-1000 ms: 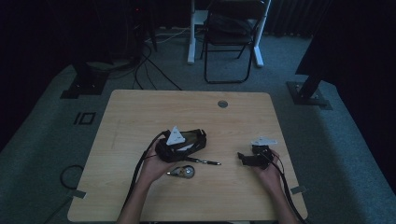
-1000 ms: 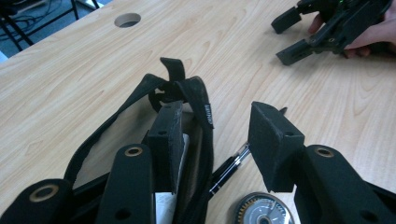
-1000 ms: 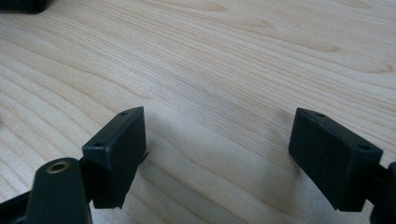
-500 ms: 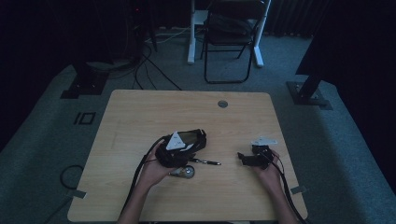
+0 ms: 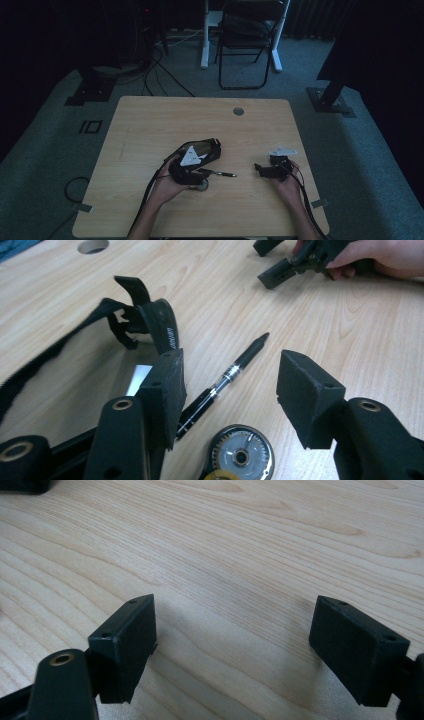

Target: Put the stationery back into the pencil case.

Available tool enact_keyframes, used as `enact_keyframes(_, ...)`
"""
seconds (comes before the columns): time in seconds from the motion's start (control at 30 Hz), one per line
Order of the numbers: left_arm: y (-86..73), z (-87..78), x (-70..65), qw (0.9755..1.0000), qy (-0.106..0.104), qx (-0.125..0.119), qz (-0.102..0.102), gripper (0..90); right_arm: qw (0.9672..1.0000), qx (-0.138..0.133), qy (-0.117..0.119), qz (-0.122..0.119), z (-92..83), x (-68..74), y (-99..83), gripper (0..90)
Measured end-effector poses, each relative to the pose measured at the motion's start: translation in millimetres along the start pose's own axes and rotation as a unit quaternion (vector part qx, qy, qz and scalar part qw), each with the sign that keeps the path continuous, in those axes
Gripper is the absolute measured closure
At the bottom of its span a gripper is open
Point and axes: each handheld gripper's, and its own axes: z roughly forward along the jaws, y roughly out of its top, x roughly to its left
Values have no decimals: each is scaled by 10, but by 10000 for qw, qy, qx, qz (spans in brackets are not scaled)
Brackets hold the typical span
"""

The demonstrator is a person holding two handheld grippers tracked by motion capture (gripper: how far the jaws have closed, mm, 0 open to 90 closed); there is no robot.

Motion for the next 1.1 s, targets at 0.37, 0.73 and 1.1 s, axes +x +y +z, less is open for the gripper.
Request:
enact_keyframes(0.37, -113, 103, -49, 9994, -193, 287, 35, 402, 10000, 0, 0, 0, 0, 0, 0, 190)
enact_keyframes(0.73, -257, 186, -65, 9988, -278, 415, -8, 400, 10000, 0, 0, -1, 0, 0, 0, 190)
enact_keyframes(1.1, -393, 279, -68, 9981, -256, 559, -39, 411, 10000, 0, 0, -1, 0, 0, 0, 190)
